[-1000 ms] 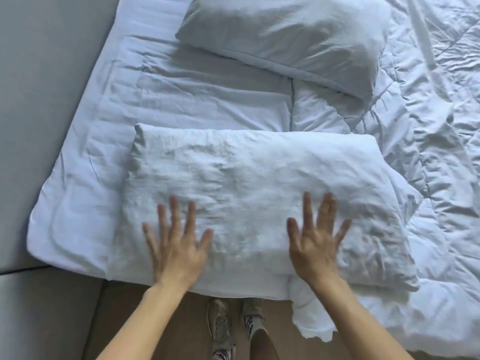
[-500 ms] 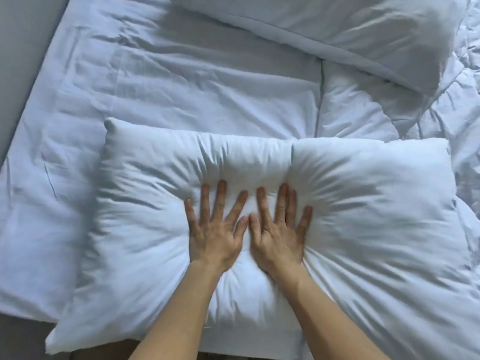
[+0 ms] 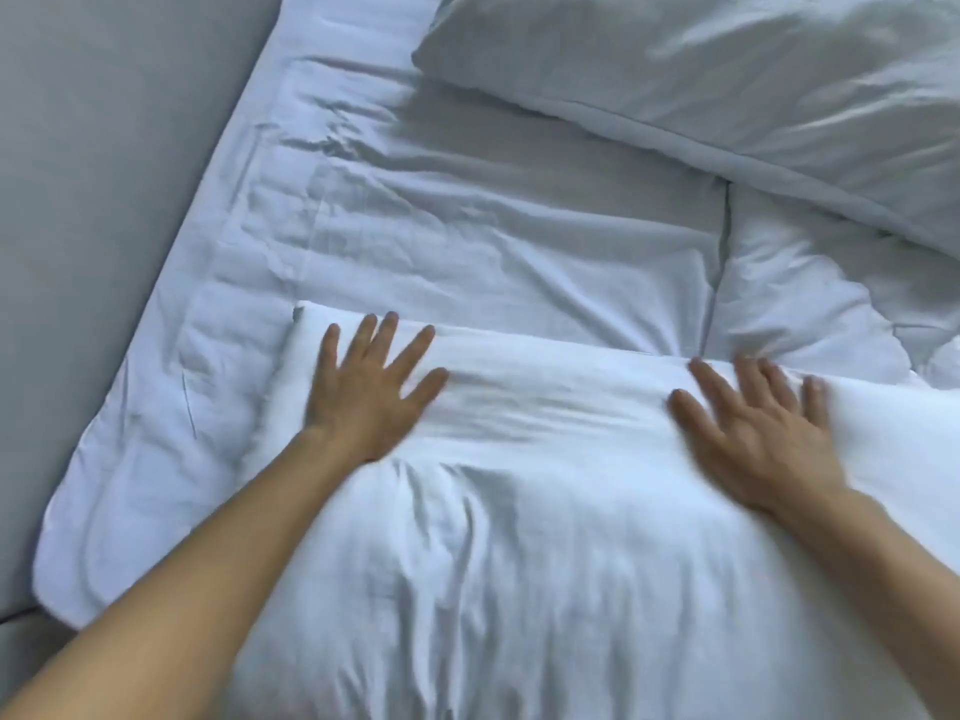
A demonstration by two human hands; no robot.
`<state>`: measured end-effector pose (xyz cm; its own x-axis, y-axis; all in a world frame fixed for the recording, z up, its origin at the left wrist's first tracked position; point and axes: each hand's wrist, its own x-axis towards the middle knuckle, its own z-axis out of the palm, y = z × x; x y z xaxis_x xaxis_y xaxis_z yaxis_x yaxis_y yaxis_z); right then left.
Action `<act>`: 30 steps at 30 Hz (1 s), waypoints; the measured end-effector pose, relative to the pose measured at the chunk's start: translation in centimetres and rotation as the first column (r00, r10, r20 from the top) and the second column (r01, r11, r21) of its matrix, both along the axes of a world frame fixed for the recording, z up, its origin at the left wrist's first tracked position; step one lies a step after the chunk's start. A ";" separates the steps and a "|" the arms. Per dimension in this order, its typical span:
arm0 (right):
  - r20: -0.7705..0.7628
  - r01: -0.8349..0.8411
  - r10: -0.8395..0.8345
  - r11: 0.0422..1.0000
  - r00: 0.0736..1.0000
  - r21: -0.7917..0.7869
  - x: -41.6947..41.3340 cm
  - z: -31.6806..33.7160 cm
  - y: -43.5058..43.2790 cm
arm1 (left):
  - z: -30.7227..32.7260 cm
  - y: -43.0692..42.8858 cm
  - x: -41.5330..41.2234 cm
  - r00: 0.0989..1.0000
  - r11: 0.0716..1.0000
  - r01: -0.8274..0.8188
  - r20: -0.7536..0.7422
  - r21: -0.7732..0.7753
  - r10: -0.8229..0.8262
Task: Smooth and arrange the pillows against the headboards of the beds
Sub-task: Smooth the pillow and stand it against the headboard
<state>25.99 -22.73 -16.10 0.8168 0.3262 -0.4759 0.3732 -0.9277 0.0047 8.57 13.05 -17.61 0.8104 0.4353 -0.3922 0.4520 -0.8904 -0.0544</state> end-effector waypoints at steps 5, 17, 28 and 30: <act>-0.056 0.317 -0.331 0.932 0.942 -0.178 5.2 1.5 -7.6 | 2.2 8.1 -2.1 0.877 0.928 -0.357 -0.303 0.106 0.373; -0.123 -0.124 0.133 0.990 0.983 0.072 -0.9 0.9 2.3 | 0.1 -5.4 2.8 0.980 0.957 0.201 0.032 -0.210 -0.199; 0.249 0.098 -0.160 0.965 0.955 0.245 -9.9 6.1 -6.9 | 5.6 -6.0 -10.2 0.977 0.991 0.042 0.213 -0.127 -0.014; 0.194 0.049 -0.086 0.981 0.977 0.187 -16.5 5.4 -8.8 | 5.1 -9.5 -16.1 0.983 0.984 0.124 0.150 -0.125 -0.105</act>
